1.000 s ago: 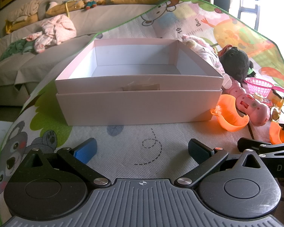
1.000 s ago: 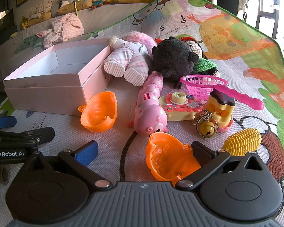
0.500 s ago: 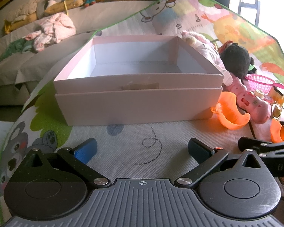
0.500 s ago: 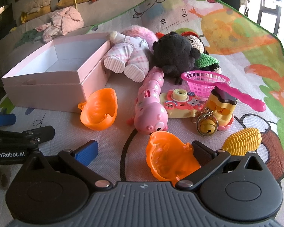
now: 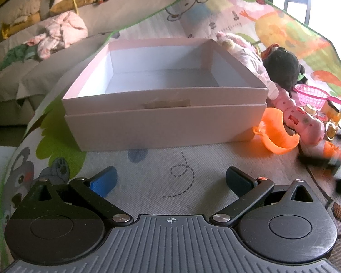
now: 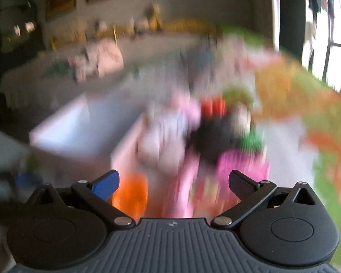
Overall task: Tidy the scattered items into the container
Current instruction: 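Reach the right gripper into the toy pile toward the crochet doll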
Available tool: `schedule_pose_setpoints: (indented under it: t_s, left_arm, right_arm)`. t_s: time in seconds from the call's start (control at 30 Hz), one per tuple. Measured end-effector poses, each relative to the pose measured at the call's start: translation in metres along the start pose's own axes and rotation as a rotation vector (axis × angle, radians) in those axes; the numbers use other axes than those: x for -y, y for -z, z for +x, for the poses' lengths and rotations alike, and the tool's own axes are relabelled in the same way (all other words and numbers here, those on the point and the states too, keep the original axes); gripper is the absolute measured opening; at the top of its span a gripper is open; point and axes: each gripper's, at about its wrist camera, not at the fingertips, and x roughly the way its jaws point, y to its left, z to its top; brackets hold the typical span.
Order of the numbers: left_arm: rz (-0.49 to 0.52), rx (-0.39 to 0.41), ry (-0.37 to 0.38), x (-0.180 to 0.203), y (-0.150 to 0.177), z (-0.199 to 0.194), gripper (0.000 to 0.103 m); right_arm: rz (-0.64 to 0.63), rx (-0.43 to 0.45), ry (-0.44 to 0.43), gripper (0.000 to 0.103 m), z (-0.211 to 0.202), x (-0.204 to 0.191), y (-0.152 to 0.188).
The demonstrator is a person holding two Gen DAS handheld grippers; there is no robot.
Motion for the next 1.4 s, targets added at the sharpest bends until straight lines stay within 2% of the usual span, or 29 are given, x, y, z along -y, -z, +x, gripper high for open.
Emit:
schedule_pose_setpoints:
  t_s: [0.03,0.1,0.17,0.23,0.33,0.37,0.4,0.5,0.53,0.57,0.6,0.7,0.83,1.03,1.17,1.23,1.27,1.3,1.33,1.4]
  left_arm:
    - [-0.002,-0.003,0.013,-0.001,-0.003,-0.002,0.103]
    - [0.000,0.016,0.021,0.000,-0.009,-0.009,0.103]
    - [0.010,0.043,0.025,0.002,-0.015,-0.017,0.103]
    - [0.013,0.057,0.038,0.003,-0.019,-0.022,0.103]
    - [0.015,0.050,0.052,0.002,-0.019,-0.023,0.103]
    - [0.018,0.045,0.055,0.002,-0.019,-0.023,0.103]
    - [0.020,0.042,0.055,0.000,-0.019,-0.022,0.103]
    - [0.003,0.054,0.060,-0.008,-0.016,-0.022,0.103]
    - [-0.004,0.060,0.064,-0.010,-0.016,-0.022,0.103]
    - [-0.007,0.066,0.069,-0.012,-0.014,-0.022,0.103]
    - [-0.009,0.073,0.072,-0.014,-0.013,-0.021,0.103]
    - [-0.022,0.088,0.100,-0.017,-0.010,-0.019,0.103]
    - [-0.025,0.103,0.144,-0.021,-0.009,-0.020,0.103]
    - [0.011,0.116,0.184,-0.013,-0.006,-0.023,0.103]
    - [0.044,0.145,0.228,-0.002,-0.006,-0.029,0.103]
    - [0.077,0.152,0.246,0.007,-0.006,-0.031,0.103]
    - [0.097,0.157,0.254,0.012,-0.006,-0.032,0.103]
    - [0.114,0.161,0.261,0.016,-0.005,-0.034,0.103]
    - [0.130,0.166,0.267,0.019,-0.004,-0.037,0.103]
    - [0.154,0.179,0.273,0.023,-0.002,-0.046,0.103]
  right_arm:
    - [0.017,0.022,-0.001,0.100,0.002,0.005,-0.021]
    - [0.077,0.003,-0.044,0.088,0.022,0.016,-0.061]
    - [0.171,-0.071,-0.065,0.083,0.061,0.027,-0.092]
    - [0.222,-0.159,-0.067,0.080,0.104,0.032,-0.108]
    - [0.226,-0.276,-0.060,0.076,0.164,0.030,-0.108]
    - [0.221,-0.291,-0.028,0.076,0.178,0.028,-0.106]
    - [0.212,-0.302,-0.011,0.078,0.190,0.026,-0.104]
    - [0.203,-0.361,-0.049,0.088,0.220,0.023,-0.094]
    - [0.214,-0.339,-0.056,0.089,0.223,0.025,-0.091]
    - [0.205,-0.329,-0.080,0.085,0.224,0.024,-0.093]
    - [0.194,-0.328,-0.101,0.072,0.224,0.026,-0.094]
    - [0.217,-0.330,-0.133,0.070,0.215,0.038,-0.094]
    - [0.227,-0.295,-0.138,0.069,0.180,0.053,-0.090]
    - [0.296,-0.167,-0.182,0.065,0.081,0.088,-0.075]
    - [0.328,-0.113,-0.202,0.061,0.023,0.103,-0.056]
    - [0.314,-0.080,-0.203,0.054,0.004,0.103,-0.053]
    - [0.292,-0.063,-0.205,0.046,-0.004,0.100,-0.054]
    - [0.268,-0.046,-0.209,0.026,-0.011,0.097,-0.055]
    - [0.246,-0.035,-0.217,0.020,-0.018,0.094,-0.057]
    - [0.222,-0.055,-0.210,0.019,-0.024,0.091,-0.058]
